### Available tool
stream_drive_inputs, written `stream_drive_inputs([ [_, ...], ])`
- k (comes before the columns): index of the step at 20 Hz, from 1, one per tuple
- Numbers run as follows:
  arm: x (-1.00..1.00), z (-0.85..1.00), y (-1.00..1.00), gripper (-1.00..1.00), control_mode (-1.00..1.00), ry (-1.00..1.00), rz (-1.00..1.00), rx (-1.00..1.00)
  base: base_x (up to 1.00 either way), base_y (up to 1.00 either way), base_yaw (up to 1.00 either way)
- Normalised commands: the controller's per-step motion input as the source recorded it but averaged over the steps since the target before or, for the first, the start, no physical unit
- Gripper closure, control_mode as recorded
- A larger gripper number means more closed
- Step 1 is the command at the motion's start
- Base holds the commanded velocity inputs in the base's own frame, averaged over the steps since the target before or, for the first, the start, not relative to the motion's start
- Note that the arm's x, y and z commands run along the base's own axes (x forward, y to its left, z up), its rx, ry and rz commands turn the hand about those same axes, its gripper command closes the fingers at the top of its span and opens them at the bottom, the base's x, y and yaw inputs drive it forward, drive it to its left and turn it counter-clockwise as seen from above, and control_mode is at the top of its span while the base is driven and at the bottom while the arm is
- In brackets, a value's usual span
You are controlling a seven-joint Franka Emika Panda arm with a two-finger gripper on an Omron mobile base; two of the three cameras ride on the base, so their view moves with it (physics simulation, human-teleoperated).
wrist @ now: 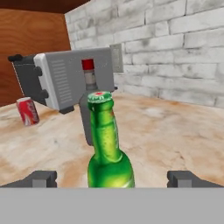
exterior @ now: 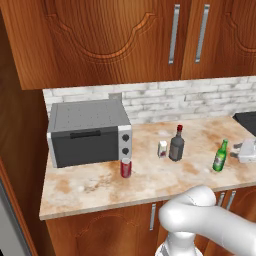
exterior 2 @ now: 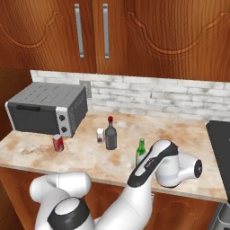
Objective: Move the drinks to the dining counter.
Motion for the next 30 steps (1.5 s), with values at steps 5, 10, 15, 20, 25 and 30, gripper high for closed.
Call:
stream_drive_inputs([
  [5, 0.00, -0.01, 0.16, -1.00, -1.00, 0.00, 0.00, 0.00, 0.00, 0.00, 0.00],
  [10, 0.09, -0.07, 0.01, -1.00, -1.00, 0.00, 0.00, 0.00, 0.00, 0.00, 0.00],
  [15, 0.21, -0.02, 0.14, -1.00, -1.00, 0.00, 0.00, 0.00, 0.00, 0.00, 0.00],
  [20, 0.16, 0.00, 0.16, -1.00, -1.00, 0.00, 0.00, 0.00, 0.00, 0.00, 0.00],
  [25, 0.00, 0.00, 0.02, -1.00, -1.00, 0.00, 0.00, 0.00, 0.00, 0.00, 0.00],
  [30, 0.00, 0.00, 0.00, 1.00, -1.00, 0.00, 0.00, 0.00, 0.00, 0.00, 0.00],
])
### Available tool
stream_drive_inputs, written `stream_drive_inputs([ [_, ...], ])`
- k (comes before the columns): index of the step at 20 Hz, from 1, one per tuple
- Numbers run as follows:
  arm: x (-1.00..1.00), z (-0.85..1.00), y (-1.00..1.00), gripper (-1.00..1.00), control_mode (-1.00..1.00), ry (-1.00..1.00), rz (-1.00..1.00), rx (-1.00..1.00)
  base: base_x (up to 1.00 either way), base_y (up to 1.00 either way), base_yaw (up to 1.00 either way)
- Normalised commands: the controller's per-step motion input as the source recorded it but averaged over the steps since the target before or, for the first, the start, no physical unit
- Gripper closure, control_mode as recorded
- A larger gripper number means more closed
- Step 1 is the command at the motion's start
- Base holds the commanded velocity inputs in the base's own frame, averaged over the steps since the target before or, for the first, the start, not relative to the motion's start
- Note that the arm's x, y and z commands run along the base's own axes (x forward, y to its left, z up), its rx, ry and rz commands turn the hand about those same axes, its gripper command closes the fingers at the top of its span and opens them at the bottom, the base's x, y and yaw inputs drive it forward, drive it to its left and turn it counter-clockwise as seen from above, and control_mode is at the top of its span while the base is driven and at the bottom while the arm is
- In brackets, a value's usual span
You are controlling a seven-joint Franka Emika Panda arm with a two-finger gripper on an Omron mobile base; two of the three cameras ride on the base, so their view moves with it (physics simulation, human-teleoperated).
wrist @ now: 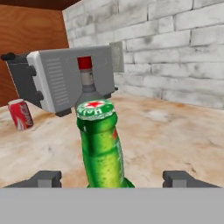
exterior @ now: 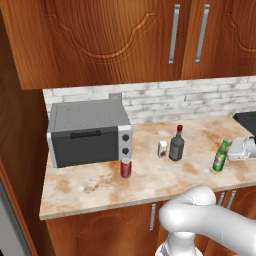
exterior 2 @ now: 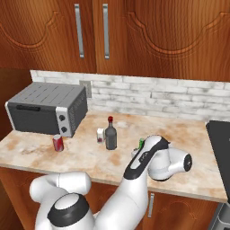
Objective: Move the drinks to the dining counter.
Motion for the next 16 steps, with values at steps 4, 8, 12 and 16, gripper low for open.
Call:
stream_drive_inputs([
  [4, 0.00, 0.00, 0.00, 1.00, -1.00, 0.00, 0.00, 0.00, 0.00, 0.00, 0.00],
  [8, 0.00, 0.00, 0.00, 1.00, -1.00, 0.00, 0.00, 0.00, 0.00, 0.00, 0.00],
  [12, -0.03, 0.14, 0.00, 1.00, -1.00, 0.10, -0.04, -0.04, 0.00, 0.00, 0.00],
  [16, -0.22, 0.34, -0.29, 1.00, -1.00, 0.08, -0.06, -0.01, 0.00, 0.00, 0.00],
])
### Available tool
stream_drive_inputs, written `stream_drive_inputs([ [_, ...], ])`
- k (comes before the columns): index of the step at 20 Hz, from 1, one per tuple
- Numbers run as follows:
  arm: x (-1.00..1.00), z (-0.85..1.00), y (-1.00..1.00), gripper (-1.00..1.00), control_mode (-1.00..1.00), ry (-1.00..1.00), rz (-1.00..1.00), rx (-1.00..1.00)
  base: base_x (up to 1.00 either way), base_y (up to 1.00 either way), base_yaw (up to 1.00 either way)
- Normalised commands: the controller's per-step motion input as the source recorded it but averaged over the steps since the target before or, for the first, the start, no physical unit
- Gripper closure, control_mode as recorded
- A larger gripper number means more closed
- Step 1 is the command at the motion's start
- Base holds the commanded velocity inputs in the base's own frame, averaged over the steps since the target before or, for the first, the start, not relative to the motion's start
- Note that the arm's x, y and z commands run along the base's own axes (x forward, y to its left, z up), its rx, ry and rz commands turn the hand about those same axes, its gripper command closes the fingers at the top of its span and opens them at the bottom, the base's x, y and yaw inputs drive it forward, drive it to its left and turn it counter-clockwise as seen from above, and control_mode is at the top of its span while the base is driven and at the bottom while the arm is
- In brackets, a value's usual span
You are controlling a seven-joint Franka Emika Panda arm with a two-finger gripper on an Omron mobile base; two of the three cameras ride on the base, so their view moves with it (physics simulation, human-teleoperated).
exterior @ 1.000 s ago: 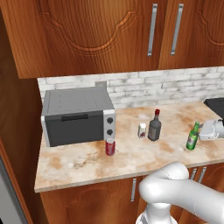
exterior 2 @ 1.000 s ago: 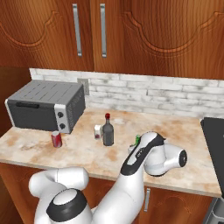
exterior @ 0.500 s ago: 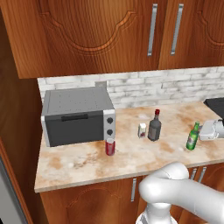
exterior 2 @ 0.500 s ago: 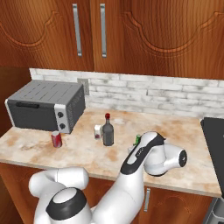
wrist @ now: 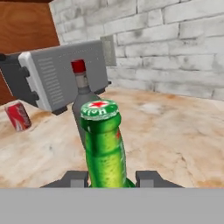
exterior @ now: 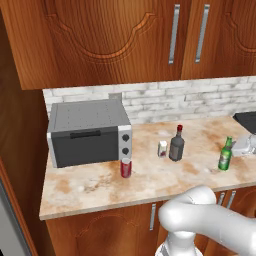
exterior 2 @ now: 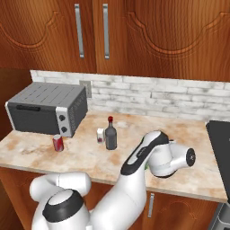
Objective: Move the drinks to the dining counter.
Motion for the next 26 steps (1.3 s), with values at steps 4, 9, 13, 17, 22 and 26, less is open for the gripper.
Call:
stream_drive_inputs([
  [4, -0.46, 0.29, -0.26, 1.00, -1.00, 0.00, -0.08, 0.00, 0.00, 0.00, 0.00],
  [9, -0.37, 0.57, -0.03, 1.00, -1.00, -0.05, -0.07, 0.00, 0.00, 0.00, 0.00],
  [13, -0.29, 0.63, 0.01, 1.00, -1.00, -0.06, -0.03, 0.00, 0.00, 0.00, 0.00],
  [17, -0.28, 0.27, 0.11, 1.00, -1.00, -0.11, 0.00, 0.00, 0.00, 0.00, 0.00],
  [22, 0.00, 0.00, 0.00, 1.00, -1.00, 0.00, 0.00, 0.00, 0.00, 0.00, 0.00],
  [26, 0.00, 0.00, 0.00, 1.00, 1.00, 0.00, 0.00, 0.00, 0.00, 0.00, 0.00],
])
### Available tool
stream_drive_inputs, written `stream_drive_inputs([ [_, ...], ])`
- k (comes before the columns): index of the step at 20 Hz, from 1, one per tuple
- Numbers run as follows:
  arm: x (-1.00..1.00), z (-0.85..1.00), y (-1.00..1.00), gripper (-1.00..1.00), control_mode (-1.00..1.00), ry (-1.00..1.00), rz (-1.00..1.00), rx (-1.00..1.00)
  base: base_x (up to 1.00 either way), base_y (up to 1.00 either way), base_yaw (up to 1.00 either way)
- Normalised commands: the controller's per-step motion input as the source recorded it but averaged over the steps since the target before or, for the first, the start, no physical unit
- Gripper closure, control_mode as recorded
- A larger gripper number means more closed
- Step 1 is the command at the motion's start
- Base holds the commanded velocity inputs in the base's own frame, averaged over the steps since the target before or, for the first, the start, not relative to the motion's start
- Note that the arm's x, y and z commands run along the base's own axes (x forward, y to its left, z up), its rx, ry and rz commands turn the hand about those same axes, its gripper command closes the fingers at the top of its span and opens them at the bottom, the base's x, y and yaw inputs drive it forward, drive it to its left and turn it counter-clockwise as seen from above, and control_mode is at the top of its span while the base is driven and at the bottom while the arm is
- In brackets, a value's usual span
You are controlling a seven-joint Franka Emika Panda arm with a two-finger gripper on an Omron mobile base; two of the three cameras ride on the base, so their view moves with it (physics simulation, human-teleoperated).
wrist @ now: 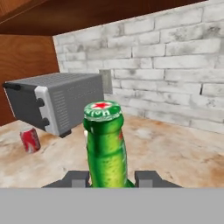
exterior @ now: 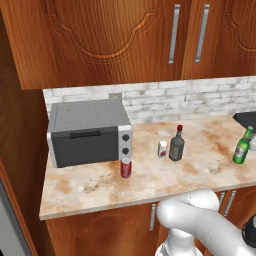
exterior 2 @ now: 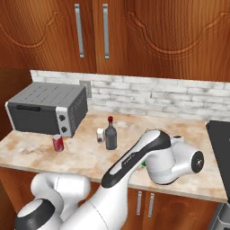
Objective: Move the drinks to the dining counter.
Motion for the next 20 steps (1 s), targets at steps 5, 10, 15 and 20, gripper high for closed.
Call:
stream_drive_inputs([
  [5, 0.00, 0.00, 0.00, 1.00, 1.00, 0.00, 0.00, 0.00, -0.46, -0.24, -0.07],
  [10, 0.00, 0.00, 0.00, 1.00, 1.00, 0.00, 0.00, 0.00, -0.68, -0.45, -0.17],
  [15, 0.00, 0.00, 0.00, 1.00, 1.00, 0.00, 0.00, 0.00, 0.11, -0.62, -0.70],
  [20, 0.00, 0.00, 0.00, 1.00, 1.00, 0.00, 0.00, 0.00, 0.06, -0.79, -0.71],
])
